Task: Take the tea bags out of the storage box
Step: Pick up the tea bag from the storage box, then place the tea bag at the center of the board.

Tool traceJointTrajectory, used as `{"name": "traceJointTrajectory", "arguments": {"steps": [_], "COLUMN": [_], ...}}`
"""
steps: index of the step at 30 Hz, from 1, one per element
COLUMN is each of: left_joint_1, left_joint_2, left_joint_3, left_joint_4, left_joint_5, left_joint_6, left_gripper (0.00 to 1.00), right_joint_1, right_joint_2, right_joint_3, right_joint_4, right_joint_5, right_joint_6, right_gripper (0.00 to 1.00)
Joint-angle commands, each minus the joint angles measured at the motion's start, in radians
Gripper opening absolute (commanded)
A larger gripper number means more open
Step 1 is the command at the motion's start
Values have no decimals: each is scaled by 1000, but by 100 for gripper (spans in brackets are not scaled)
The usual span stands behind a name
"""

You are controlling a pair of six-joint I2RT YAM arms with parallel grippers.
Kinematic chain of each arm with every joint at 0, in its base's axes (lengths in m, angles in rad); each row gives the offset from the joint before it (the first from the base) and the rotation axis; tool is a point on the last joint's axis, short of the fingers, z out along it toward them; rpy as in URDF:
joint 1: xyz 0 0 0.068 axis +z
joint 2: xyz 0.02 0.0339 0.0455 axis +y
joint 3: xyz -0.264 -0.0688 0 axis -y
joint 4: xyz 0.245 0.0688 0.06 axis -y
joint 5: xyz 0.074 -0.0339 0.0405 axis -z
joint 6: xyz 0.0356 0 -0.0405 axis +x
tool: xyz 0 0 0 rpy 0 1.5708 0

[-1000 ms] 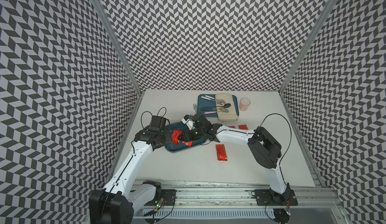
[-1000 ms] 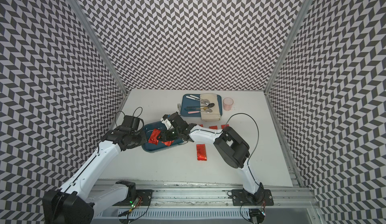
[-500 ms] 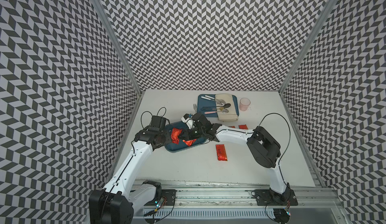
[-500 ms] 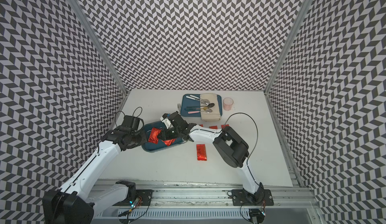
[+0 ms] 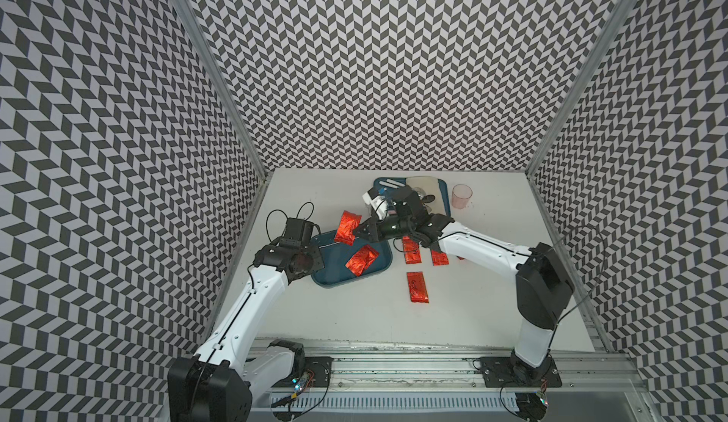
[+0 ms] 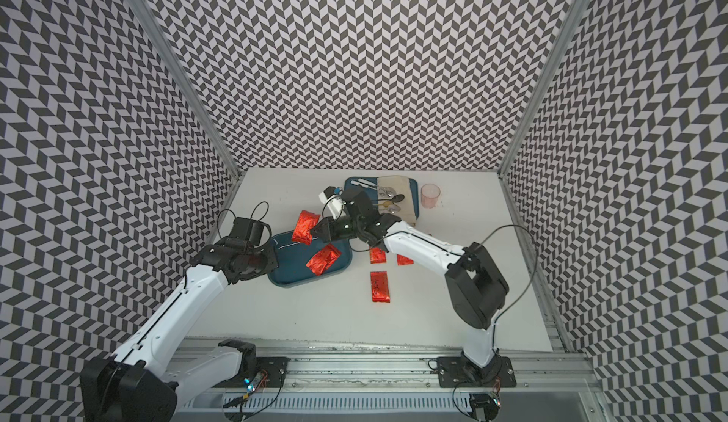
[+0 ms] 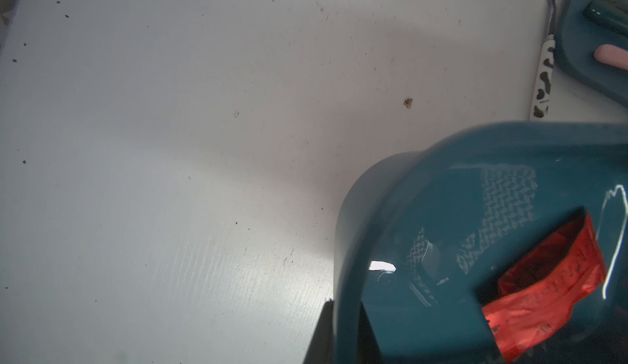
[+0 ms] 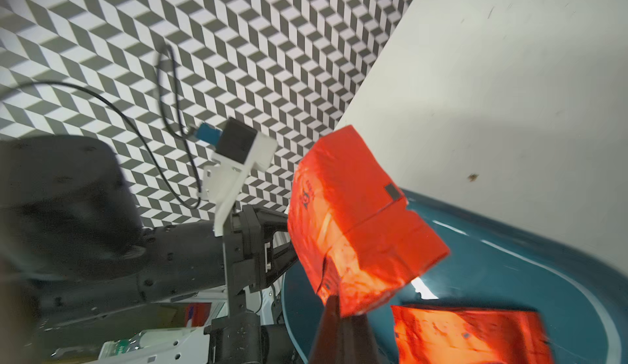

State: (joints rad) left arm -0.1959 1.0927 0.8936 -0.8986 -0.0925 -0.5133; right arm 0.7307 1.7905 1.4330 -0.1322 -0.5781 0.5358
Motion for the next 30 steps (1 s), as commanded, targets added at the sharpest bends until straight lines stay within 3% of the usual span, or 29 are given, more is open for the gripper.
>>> {"name": "traceJointTrajectory", "arguments": {"steps": [1,3,7,11,24,30], "left_joint_1": [1,1,0,1,1,1], "left_joint_2": [-9,-9,-8,-6,-6,-3], "left_joint_3": [1,1,1,1,0,-1], "left_joint_4": [17,17,18,19,23,23], "left_joint_5": [4,7,8,12,23,25], "left_joint_6": [-2,-1,0,3,10,10], "left_gripper": [0,0,0,0,0,0], "right_joint_1": [-116,-179,-225,-234,-237,-226], "right_joint_2": [-122,-178,-219,-265,-360,-398], "right_joint_3": [-86,-147,-247,-366,-585,-585], "right_joint_4": [-123,-220,-383,-425,-476,-549], "right_joint_5": [-27,23,285,467,460,471], "right_joint_6": [-116,-183,-297,-302,-218,-201], "right_gripper": [0,0,0,0,0,0]}}
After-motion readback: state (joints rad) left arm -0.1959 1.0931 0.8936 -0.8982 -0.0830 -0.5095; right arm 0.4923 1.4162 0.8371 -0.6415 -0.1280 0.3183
